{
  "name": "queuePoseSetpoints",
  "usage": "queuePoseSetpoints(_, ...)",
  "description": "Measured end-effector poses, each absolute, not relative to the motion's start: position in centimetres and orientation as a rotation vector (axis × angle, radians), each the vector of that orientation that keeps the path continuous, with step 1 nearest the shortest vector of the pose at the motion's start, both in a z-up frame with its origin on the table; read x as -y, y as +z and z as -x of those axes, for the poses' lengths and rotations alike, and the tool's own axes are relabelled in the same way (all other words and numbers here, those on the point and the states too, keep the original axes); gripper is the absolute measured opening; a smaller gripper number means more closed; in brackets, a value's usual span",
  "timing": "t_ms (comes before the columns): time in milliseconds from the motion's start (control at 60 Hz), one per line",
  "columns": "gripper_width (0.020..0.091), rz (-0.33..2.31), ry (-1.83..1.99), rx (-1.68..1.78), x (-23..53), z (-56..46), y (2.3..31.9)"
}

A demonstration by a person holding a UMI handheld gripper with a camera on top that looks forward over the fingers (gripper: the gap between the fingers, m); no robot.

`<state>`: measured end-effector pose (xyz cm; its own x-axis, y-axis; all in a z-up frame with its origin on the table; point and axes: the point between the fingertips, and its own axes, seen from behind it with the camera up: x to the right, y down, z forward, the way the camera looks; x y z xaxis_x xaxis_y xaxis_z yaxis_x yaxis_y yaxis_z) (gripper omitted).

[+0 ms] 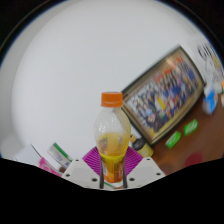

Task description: Pour water

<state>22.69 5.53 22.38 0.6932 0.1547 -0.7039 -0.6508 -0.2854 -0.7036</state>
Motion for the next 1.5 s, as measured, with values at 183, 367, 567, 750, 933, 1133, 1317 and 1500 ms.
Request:
queuePoseSetpoints(183, 0.0253, 1.714, 0.289, -0.103, -6.6, -32.1, 19.4)
queuePoseSetpoints(367, 0.0252, 1.832, 0.071, 0.003, -7.9, -37.6, 10.1)
queuePoseSetpoints(567, 0.0254, 1.922, 0.029, 0.041, -7.3, -38.7, 2.2)
queuePoseSetpoints(750, 0.0356, 1.885, 0.036, -0.029, -6.8, -39.4, 1.2)
queuePoseSetpoints(933, 0.0807, 1.999, 0.008, -0.055, -5.4, -39.6, 0.2)
queuePoseSetpoints(1133, 0.086, 2.082, -0.043, -0.071, 0.6, -38.6, 3.2)
queuePoseSetpoints(1317, 0.0854, 2.125, -0.058, -0.097, 10.7, -34.9, 8.4)
queuePoseSetpoints(1500, 0.0851, 2.12, -0.079, -0.091, 20.1, -31.2, 12.9)
